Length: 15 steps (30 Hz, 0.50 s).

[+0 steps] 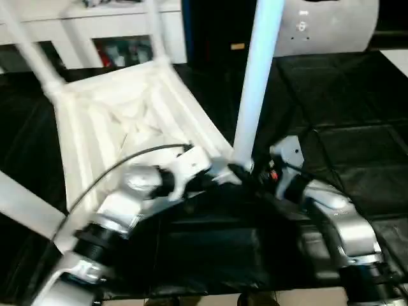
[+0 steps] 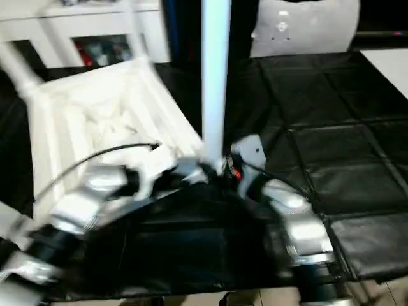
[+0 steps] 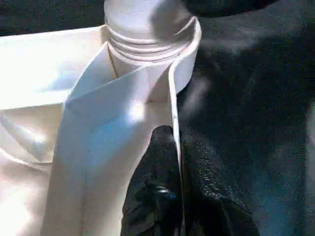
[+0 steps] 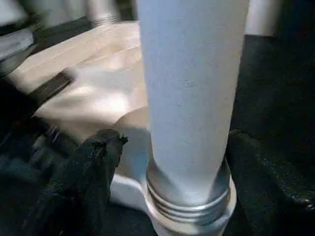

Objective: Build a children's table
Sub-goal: Rotate leg to tighten

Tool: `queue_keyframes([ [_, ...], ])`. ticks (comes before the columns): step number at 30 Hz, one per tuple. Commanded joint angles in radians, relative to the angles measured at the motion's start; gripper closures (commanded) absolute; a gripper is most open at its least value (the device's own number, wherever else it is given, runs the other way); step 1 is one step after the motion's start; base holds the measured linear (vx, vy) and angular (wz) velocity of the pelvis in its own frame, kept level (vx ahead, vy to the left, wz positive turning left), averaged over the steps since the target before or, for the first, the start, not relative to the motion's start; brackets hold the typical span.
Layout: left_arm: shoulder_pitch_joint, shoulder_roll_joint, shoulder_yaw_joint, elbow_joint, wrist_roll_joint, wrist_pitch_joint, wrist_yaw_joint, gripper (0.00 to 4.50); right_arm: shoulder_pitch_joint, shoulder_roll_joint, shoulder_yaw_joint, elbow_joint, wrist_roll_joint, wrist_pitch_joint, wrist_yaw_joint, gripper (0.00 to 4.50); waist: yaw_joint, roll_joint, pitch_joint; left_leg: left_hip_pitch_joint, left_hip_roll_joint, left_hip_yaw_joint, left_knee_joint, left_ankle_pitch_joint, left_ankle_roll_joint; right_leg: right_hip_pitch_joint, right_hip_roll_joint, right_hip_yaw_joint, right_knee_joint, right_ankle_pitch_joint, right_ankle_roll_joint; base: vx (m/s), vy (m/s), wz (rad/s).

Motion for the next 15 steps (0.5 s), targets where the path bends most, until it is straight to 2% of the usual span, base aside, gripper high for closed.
queue_keyframes([
  [1, -0.003, 0.028, -0.067, 0.033, -0.008, -0.085, -0.137, 4.5, -0.008, -0.049, 0.036, -0.005, 0.038, 0.001, 0.141, 0.49, 0.004, -0.009, -0.058, 0.007, 0.051, -0.014, -0.048, -0.07, 0.136, 0.06, -0.078, 0.049, -0.057, 0.031, -0.273, 0.0, 0.0, 0.0],
  [3, -0.005, 0.043, -0.068, 0.041, -0.018, -0.102, -0.177, 4.5, -0.014, -0.076, 0.044, -0.003, 0.044, 0.007, 0.188, 0.23, 0.009, -0.007, -0.058, 0.007, 0.054, -0.015, -0.048, -0.071, 0.137, 0.061, -0.079, 0.047, -0.054, 0.03, -0.276, 0.0, 0.0, 0.0],
  [5, -0.013, 0.073, -0.074, 0.067, -0.044, -0.142, -0.26, 4.5, -0.032, -0.122, 0.063, 0.009, 0.071, 0.019, 0.284, 0.15, 0.014, -0.007, -0.06, 0.007, 0.054, -0.014, -0.046, -0.065, 0.138, 0.06, -0.078, 0.046, -0.051, 0.04, -0.285, 0.0, 0.0, 0.0],
  [6, -0.013, 0.073, -0.074, 0.067, -0.044, -0.143, -0.261, 4.5, -0.033, -0.123, 0.063, 0.01, 0.072, 0.019, 0.285, 0.15, 0.02, -0.007, -0.061, 0.007, 0.055, -0.013, -0.045, -0.06, 0.139, 0.059, -0.078, 0.045, -0.05, 0.043, -0.287, 0.0, 0.0, 0.0],
  [8, -0.026, 0.111, -0.088, 0.099, -0.068, -0.215, -0.371, 4.5, -0.057, -0.188, 0.103, 0.025, 0.11, 0.035, 0.443, 0.15, 0.026, -0.01, -0.063, 0.007, 0.055, -0.013, -0.042, -0.051, 0.147, 0.061, -0.078, 0.044, -0.045, 0.064, -0.294, 0.0, 0.0, 0.0],
  [10, -0.035, 0.123, -0.096, 0.114, -0.07, -0.237, -0.411, 4.5, -0.073, -0.204, 0.112, 0.045, 0.118, 0.043, 0.495, 0.15, 0.031, -0.009, -0.063, 0.006, 0.057, -0.012, -0.04, -0.048, 0.156, 0.059, -0.08, 0.045, -0.042, 0.073, -0.297, 0.0, 0.0, 0.0],
  [11, -0.036, 0.124, -0.097, 0.116, -0.07, -0.24, -0.417, 4.5, -0.075, -0.205, 0.113, 0.048, 0.119, 0.044, 0.5, 0.41, 0.036, -0.011, -0.064, 0.007, 0.058, -0.012, -0.039, -0.046, 0.156, 0.058, -0.082, 0.046, -0.04, 0.07, -0.299, 0.0, 0.0, 0.0],
  [13, -0.044, 0.136, -0.11, 0.126, -0.071, -0.264, -0.468, 4.5, -0.095, -0.211, 0.122, 0.075, 0.123, 0.047, 0.538, 0.49, 0.045, -0.012, -0.064, 0.009, 0.059, -0.012, -0.039, -0.045, 0.149, 0.055, -0.083, 0.046, -0.041, 0.046, -0.301, 0.0, 0.0, 0.0],
  [15, -0.049, 0.14, -0.119, 0.131, -0.071, -0.275, -0.492, 4.5, -0.109, -0.21, 0.128, 0.091, 0.129, 0.056, 0.559, 0.75, 0.048, -0.012, -0.064, 0.008, 0.061, -0.012, -0.038, -0.049, 0.139, 0.055, -0.085, 0.046, -0.04, 0.034, -0.304, 0.0, 0.0, 0.0],
])
